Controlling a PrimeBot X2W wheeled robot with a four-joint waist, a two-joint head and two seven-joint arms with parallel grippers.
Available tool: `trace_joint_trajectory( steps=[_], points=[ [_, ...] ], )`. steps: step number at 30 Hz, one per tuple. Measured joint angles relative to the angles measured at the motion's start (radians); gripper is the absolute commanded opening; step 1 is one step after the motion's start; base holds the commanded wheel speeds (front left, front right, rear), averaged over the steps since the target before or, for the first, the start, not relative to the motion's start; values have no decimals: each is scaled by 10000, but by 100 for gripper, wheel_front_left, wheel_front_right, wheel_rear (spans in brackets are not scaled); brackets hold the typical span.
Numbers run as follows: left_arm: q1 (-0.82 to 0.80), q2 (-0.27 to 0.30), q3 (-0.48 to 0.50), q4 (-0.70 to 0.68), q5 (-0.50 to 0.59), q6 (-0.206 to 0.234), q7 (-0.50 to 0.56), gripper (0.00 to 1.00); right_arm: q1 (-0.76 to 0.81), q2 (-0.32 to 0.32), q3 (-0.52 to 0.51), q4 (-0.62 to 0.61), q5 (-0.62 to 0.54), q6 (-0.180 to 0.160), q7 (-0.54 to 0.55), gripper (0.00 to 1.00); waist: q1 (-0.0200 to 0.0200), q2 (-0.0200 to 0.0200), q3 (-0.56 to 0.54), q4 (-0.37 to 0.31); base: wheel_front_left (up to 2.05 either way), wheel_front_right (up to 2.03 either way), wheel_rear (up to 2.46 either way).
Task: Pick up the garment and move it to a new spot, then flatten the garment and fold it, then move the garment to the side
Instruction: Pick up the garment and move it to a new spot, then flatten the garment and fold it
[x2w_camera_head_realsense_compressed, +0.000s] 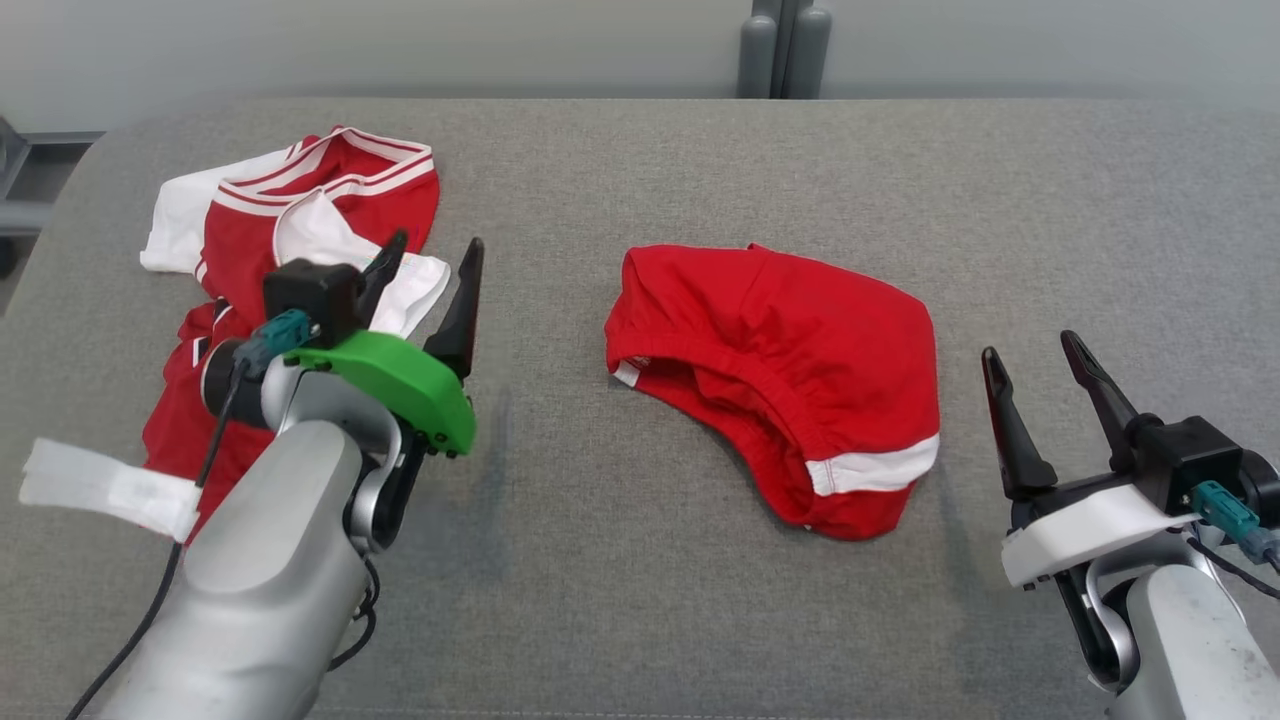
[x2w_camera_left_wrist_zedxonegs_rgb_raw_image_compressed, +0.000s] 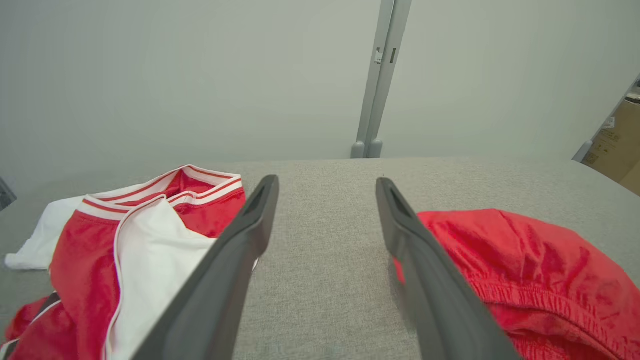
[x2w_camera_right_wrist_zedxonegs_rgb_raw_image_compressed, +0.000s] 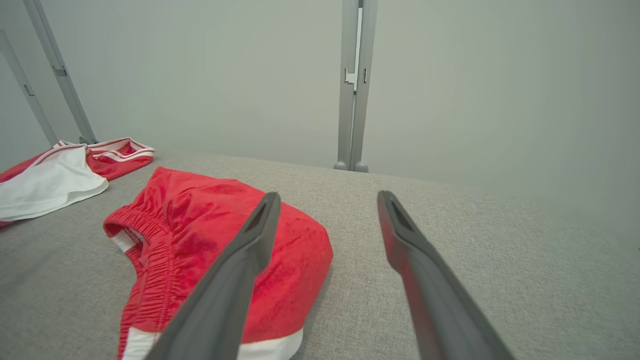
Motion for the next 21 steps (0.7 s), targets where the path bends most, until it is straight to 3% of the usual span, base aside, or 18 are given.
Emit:
trace_joint_trajectory(
  steps=[7,21],
  points=[
    [697,284,309,-73,0,82,-144,100,-154,-219,290,441,-86,0,0,100,0,0,29,318,0,0,0],
    [1942,337,941,-631,-25,234,-167,100,133,-148,2046,2027,-174,90,0,100,0,0,-1,1163,0,0,0]
  ],
)
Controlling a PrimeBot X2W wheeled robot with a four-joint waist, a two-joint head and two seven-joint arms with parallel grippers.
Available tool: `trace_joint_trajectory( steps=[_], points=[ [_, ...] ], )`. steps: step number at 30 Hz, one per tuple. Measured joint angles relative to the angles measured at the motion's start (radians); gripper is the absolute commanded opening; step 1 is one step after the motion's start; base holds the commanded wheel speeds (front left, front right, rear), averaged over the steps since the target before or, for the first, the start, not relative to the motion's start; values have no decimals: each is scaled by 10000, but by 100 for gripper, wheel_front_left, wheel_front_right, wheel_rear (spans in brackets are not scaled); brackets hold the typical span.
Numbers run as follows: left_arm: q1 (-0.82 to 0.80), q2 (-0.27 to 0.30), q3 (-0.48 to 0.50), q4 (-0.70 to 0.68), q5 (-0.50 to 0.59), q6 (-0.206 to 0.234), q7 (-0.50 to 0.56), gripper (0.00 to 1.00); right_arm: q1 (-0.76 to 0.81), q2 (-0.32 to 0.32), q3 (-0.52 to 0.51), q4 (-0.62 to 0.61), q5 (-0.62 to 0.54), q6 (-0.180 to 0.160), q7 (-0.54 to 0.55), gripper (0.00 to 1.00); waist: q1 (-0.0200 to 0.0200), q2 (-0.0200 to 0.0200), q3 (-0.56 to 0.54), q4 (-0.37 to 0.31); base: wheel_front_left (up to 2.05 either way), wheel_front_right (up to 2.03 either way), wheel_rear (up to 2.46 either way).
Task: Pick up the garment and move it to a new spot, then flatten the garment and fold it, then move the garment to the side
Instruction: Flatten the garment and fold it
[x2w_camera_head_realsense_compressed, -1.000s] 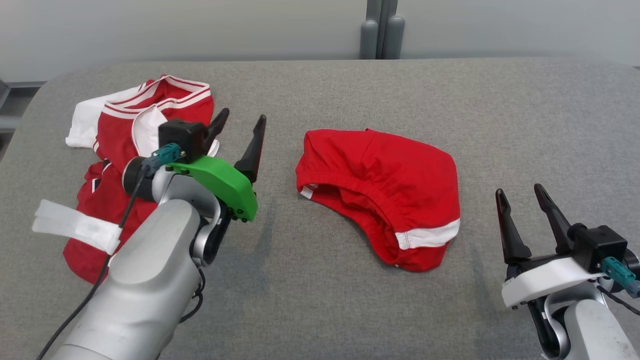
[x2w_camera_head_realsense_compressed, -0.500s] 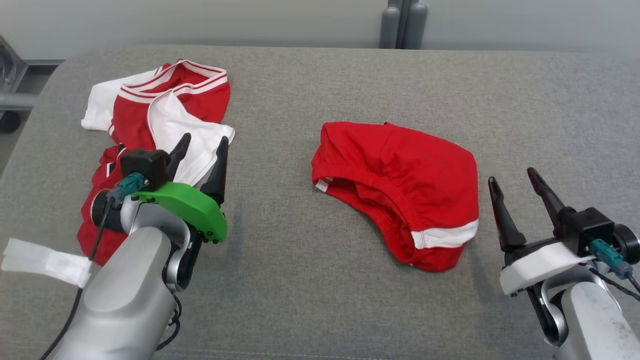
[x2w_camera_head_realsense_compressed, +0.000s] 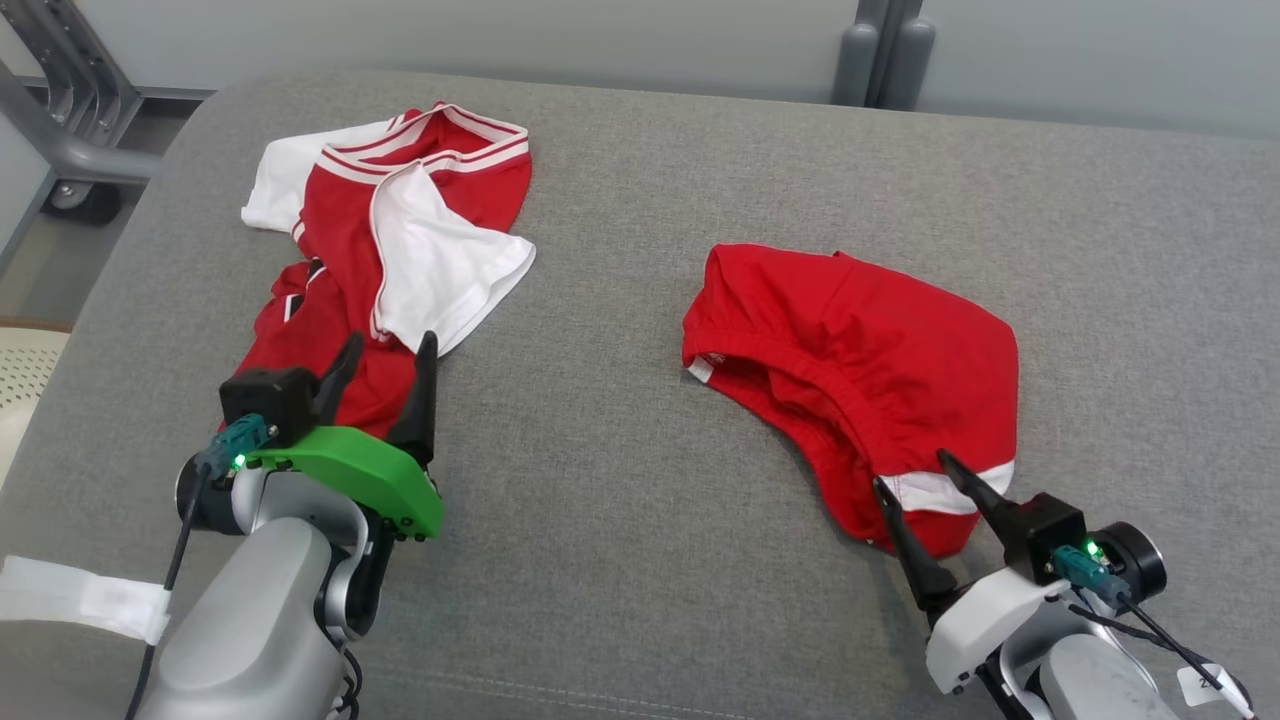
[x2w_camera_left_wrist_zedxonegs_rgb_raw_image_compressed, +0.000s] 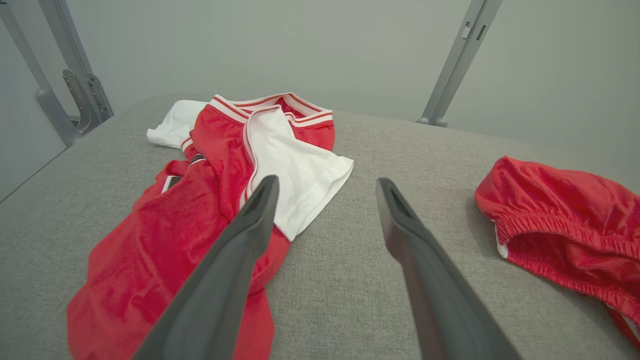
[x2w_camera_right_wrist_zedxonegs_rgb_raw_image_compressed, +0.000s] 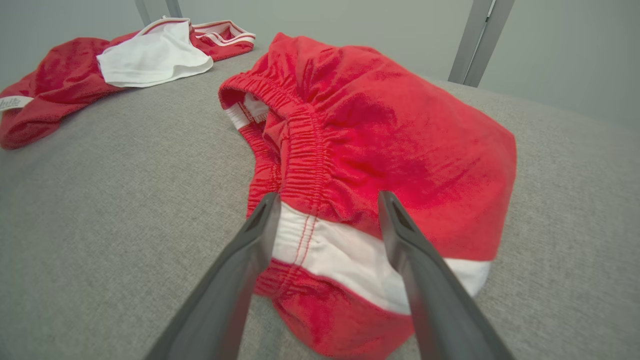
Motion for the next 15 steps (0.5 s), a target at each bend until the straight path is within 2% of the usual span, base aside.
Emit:
trace_joint_trajectory(
  steps=[5,15],
  points=[
    [366,178,525,-500,8,98,-17,100,-12,-10,464,464,2,2,0,100,0,0,38,167,0,0,0],
    [1017,267,895,-993,224,150,-25,100,-174,-48,393,940,19,2,19,100,0,0,122,220,0,0,0]
  ],
)
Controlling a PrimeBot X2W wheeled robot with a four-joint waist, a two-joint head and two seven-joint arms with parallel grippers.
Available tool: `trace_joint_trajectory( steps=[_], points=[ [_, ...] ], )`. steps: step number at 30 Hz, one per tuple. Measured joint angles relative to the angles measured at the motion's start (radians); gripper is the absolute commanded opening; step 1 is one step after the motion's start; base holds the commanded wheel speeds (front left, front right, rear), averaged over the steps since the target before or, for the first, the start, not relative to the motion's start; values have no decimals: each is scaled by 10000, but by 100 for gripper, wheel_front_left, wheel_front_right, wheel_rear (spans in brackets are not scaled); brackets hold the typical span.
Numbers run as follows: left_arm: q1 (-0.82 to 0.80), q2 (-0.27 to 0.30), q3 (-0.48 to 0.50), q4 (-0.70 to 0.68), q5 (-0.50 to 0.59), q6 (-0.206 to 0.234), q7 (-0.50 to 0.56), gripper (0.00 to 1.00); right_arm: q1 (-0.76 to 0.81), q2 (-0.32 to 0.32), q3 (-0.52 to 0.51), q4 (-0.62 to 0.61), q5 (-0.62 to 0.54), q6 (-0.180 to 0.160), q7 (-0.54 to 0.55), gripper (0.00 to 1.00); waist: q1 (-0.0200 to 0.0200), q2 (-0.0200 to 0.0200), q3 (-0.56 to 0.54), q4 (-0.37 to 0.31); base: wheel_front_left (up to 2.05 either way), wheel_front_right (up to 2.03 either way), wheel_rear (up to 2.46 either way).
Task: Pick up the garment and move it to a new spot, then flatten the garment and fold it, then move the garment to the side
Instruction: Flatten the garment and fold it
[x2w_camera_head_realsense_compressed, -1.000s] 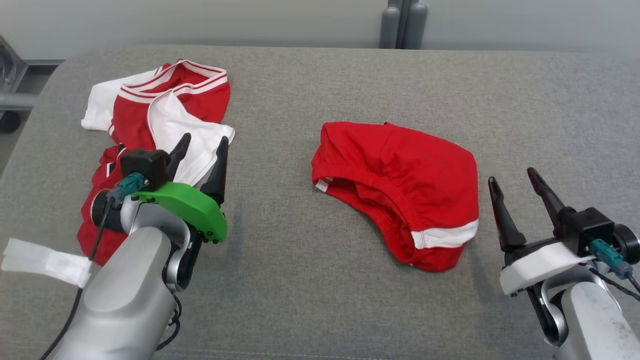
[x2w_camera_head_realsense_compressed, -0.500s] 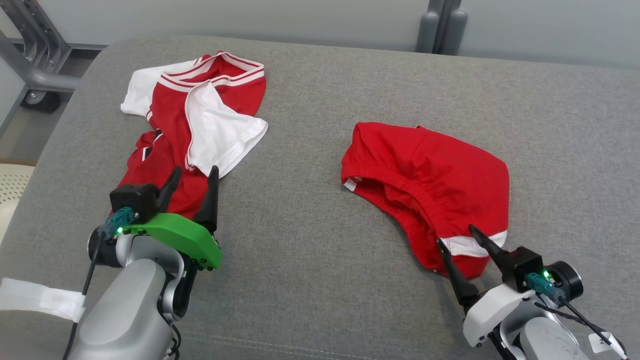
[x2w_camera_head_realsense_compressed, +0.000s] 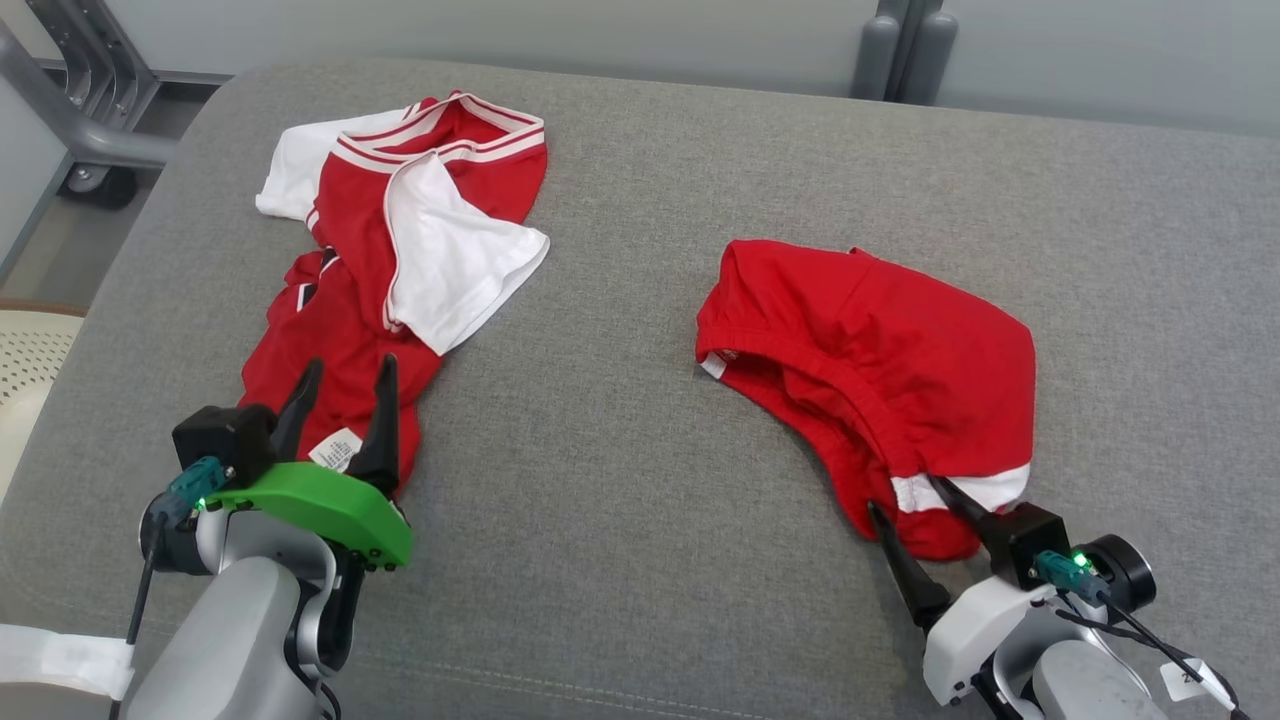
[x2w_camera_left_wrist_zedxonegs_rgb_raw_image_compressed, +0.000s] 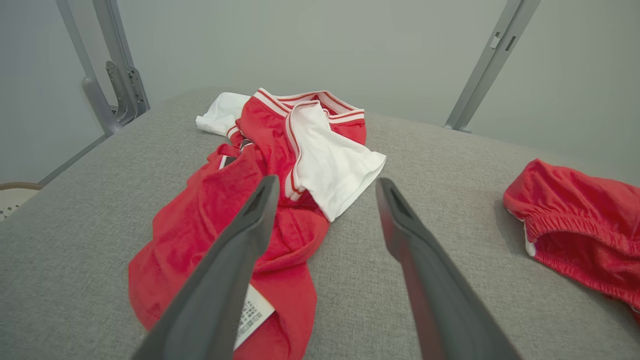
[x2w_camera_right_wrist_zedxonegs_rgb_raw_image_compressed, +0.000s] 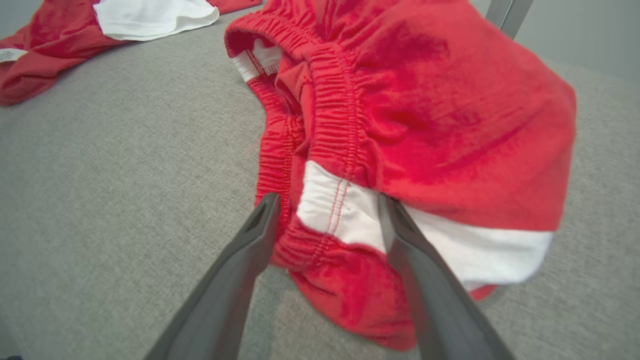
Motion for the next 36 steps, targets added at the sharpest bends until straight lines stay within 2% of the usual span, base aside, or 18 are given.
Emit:
trace_joint_trajectory(
  steps=[2,3,4,5,7,8,16,21,26,29,33,34,36],
  points=[
    [68,0,105,-67,59,2,-2,100,-93,0,-10,81,12,0,0,100,0,0,4,-2,0,0,0],
    [114,0,130,-109,67,4,-2,100,-119,4,-12,127,58,0,0,88,0,0,5,-5,0,0,0],
    [168,0,146,-148,73,4,-2,100,-129,8,-12,174,96,0,0,53,0,0,5,-9,0,0,0],
    [220,0,169,-198,81,4,-2,100,-138,12,-13,230,115,0,0,40,0,0,3,-16,0,0,0],
    [295,-6,221,-297,90,6,-2,100,-173,23,-6,334,180,2,4,9,0,0,-2,-34,0,0,0],
    [335,-10,290,-326,125,10,0,100,-209,31,17,397,188,10,12,0,0,0,-12,-46,0,0,0],
    [623,-46,462,-577,245,35,-2,100,-347,121,178,384,775,10,44,0,0,0,-62,-193,0,0,0],
    [754,-115,564,-646,303,36,-2,100,-651,412,1315,-332,1971,10,242,0,0,0,-129,-254,0,0,0],
    [827,-274,759,-757,334,36,-2,100,-1088,702,2679,-1921,4255,10,755,0,0,0,-286,-311,0,0,0],
    [867,-336,825,-857,362,35,-2,100,-1624,702,2987,-3018,5430,8,1110,0,0,0,-379,-328,0,0,0],
    [954,-397,993,-968,362,35,-2,100,-2297,679,2759,-4380,7031,8,1544,0,0,0,-467,-306,0,0,0],
    [966,-439,1074,-989,364,35,-2,100,-2532,685,2305,-4880,8038,8,1755,0,0,0,-510,-287,0,0,0],
    [968,-504,1141,-1012,366,36,-2,100,-2672,673,1841,-5329,9202,6,1816,0,0,0,-547,-275,0,0,0]
  ],
)
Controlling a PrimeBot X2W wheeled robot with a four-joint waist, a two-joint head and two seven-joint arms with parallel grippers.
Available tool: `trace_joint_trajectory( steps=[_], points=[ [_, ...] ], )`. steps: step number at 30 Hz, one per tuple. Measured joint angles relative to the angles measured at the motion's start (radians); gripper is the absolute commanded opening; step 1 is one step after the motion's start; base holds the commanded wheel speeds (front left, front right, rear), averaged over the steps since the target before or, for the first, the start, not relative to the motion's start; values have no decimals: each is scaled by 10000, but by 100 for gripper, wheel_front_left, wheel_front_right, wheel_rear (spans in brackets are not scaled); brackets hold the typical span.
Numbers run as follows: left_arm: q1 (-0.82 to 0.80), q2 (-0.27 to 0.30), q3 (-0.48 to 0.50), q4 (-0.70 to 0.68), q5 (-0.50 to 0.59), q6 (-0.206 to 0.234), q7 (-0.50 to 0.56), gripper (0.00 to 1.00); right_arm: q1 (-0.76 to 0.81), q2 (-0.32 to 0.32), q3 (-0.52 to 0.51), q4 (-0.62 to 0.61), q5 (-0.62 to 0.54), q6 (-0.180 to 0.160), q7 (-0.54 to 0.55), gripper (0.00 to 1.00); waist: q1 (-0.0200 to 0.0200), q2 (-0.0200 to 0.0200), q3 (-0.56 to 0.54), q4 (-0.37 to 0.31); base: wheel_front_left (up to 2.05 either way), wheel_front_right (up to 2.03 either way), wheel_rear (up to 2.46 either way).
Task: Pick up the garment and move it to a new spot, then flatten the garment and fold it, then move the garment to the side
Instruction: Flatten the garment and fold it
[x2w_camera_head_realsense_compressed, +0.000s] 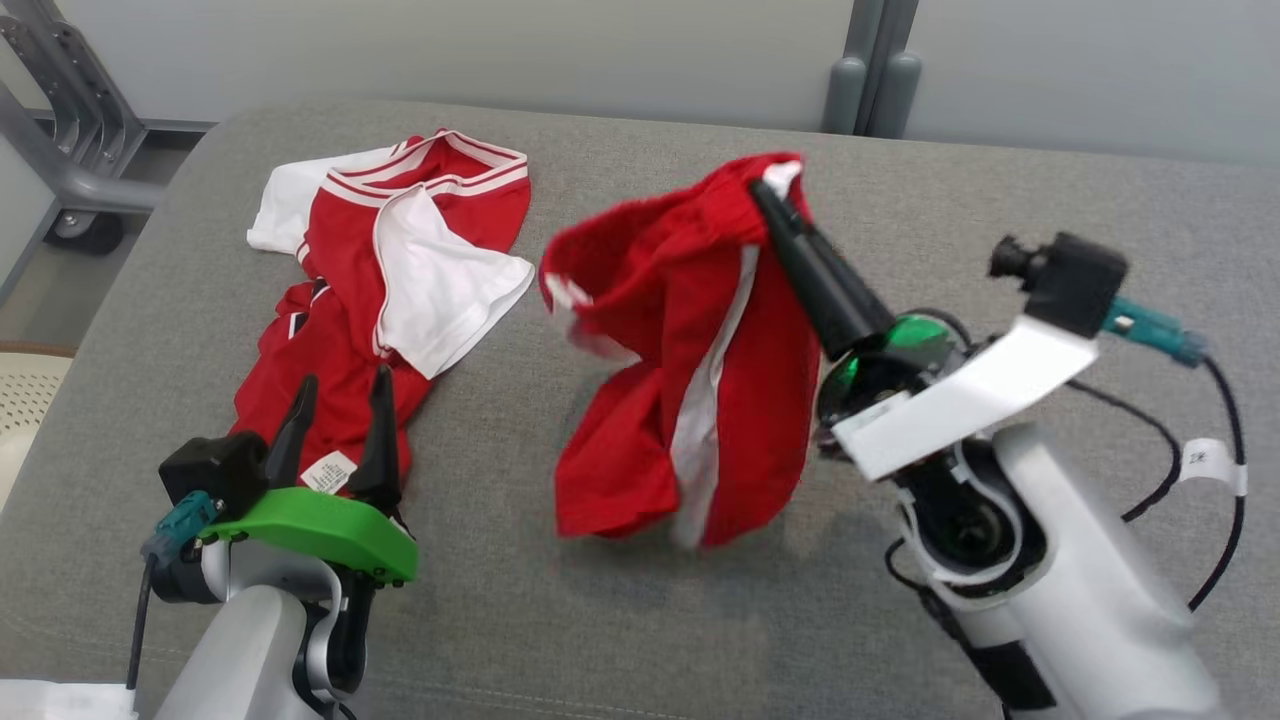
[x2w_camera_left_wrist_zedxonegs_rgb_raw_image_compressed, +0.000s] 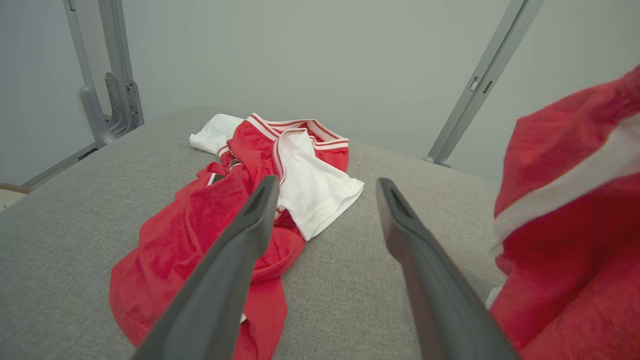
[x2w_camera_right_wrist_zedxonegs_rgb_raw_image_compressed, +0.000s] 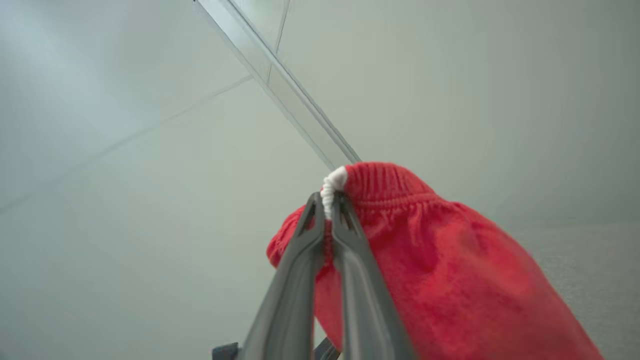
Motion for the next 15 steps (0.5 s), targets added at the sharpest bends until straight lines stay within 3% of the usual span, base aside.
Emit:
trace_joint_trajectory(
  steps=[2,7,11,12,15],
  points=[
    [5,-81,36,-23,31,-2,0,100,-161,-25,-462,-293,1060,-86,-46,0,0,0,-39,2,0,0,0],
    [101,-174,178,-146,52,-2,0,100,-333,-23,-1609,130,2828,-1580,-188,0,0,0,-110,13,0,0,0],
    [292,-234,226,-178,54,-8,0,100,318,0,-2470,1634,2585,-2594,-174,0,0,0,-104,-35,0,0,0],
    [346,-242,222,-192,54,-27,0,100,651,2,-2700,1967,2483,-2763,-176,0,0,0,-96,-63,0,0,0],
    [503,-282,224,-213,54,-71,0,100,1559,-12,-3204,2704,2284,-2736,-284,0,0,0,-45,-174,0,0,0]
  ],
)
